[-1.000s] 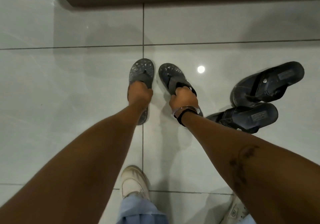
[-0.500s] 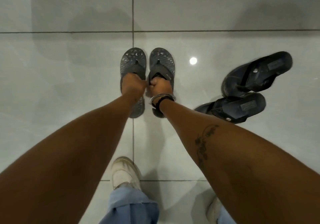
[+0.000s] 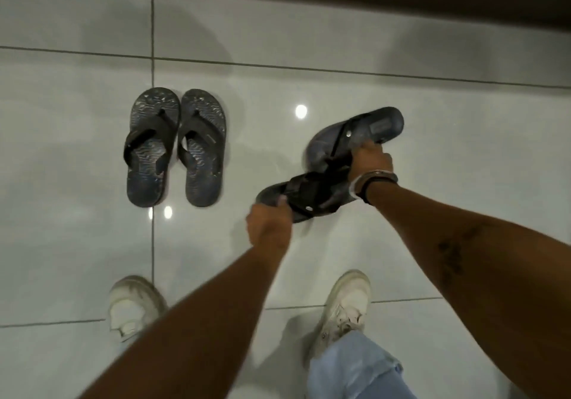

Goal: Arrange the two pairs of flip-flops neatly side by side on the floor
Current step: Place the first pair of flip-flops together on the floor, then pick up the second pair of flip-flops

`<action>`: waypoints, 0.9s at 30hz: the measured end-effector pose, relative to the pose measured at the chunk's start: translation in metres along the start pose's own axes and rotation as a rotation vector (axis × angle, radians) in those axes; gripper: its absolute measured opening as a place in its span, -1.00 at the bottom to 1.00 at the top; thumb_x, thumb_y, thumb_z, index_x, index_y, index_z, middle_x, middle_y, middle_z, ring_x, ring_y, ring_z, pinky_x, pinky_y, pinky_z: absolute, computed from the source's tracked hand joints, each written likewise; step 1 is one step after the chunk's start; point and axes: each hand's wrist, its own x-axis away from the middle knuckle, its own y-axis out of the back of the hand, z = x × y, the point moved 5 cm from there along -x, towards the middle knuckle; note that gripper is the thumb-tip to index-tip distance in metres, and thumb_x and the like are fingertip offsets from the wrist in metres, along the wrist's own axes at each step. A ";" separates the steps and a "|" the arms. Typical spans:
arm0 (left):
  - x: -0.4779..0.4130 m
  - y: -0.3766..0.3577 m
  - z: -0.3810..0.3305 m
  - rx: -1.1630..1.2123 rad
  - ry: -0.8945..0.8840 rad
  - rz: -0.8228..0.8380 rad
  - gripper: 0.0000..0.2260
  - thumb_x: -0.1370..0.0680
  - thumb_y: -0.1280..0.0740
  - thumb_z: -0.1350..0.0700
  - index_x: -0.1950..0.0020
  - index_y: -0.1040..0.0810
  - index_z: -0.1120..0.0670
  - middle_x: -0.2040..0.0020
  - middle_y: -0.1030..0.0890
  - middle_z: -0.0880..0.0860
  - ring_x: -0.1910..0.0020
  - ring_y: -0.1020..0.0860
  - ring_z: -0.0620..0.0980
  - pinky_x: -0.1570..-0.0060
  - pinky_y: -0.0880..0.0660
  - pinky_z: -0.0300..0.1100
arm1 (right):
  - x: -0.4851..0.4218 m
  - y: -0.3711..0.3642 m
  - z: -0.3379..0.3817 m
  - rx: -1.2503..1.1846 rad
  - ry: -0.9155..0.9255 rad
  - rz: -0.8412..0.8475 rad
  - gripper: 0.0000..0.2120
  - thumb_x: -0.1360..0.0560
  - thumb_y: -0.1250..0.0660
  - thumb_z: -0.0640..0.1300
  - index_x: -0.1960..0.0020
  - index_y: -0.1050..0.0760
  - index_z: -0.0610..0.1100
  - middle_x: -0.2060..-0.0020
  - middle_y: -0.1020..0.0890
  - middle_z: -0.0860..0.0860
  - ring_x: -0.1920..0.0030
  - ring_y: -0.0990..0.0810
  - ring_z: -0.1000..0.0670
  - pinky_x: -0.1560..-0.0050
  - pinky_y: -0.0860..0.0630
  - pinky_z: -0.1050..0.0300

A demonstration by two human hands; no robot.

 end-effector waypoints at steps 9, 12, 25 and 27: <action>0.004 -0.127 -0.016 0.372 0.204 0.078 -0.66 -0.59 -0.24 0.08 -0.31 -0.43 0.23 -0.22 -0.56 0.19 -0.20 -0.52 0.17 -0.01 -0.34 -0.19 | -0.045 -0.041 -0.039 0.084 0.279 -0.122 -0.67 -0.47 -0.31 -0.20 -0.23 -0.55 -0.13 -0.24 -0.53 -0.19 -0.33 -0.40 -0.23 -0.35 -0.32 -0.12; 0.002 -0.123 -0.026 0.214 0.110 0.011 -0.70 -0.56 -0.24 0.16 -0.26 -0.45 0.25 -0.20 -0.57 0.23 -0.17 -0.54 0.21 -0.07 -0.43 -0.11 | -0.051 -0.034 -0.047 0.055 0.352 -0.147 -0.71 -0.47 -0.31 -0.20 -0.18 -0.57 -0.13 -0.17 -0.57 -0.16 -0.27 -0.45 -0.20 -0.35 -0.28 -0.09; 0.030 -0.144 -0.156 -0.496 -0.556 -0.120 -0.85 -0.53 -0.25 0.19 -0.04 -0.54 0.19 -0.01 -0.62 0.21 0.03 -0.60 0.23 0.08 -0.55 0.00 | -0.040 -0.014 -0.148 -0.578 -0.164 -0.203 -0.79 -0.47 -0.32 -0.07 0.06 -0.62 -0.20 0.11 -0.68 -0.17 0.07 -0.63 -0.22 0.00 -0.60 -0.03; 0.035 -0.167 -0.167 -0.588 -0.670 -0.089 -0.87 -0.54 -0.23 0.22 0.00 -0.55 0.19 0.04 -0.62 0.20 0.08 -0.61 0.22 0.17 -0.49 -0.04 | -0.038 -0.024 -0.148 -0.616 -0.219 -0.173 -0.79 -0.47 -0.32 -0.07 0.05 -0.62 -0.19 0.13 -0.68 -0.16 0.07 -0.64 -0.23 -0.01 -0.61 -0.06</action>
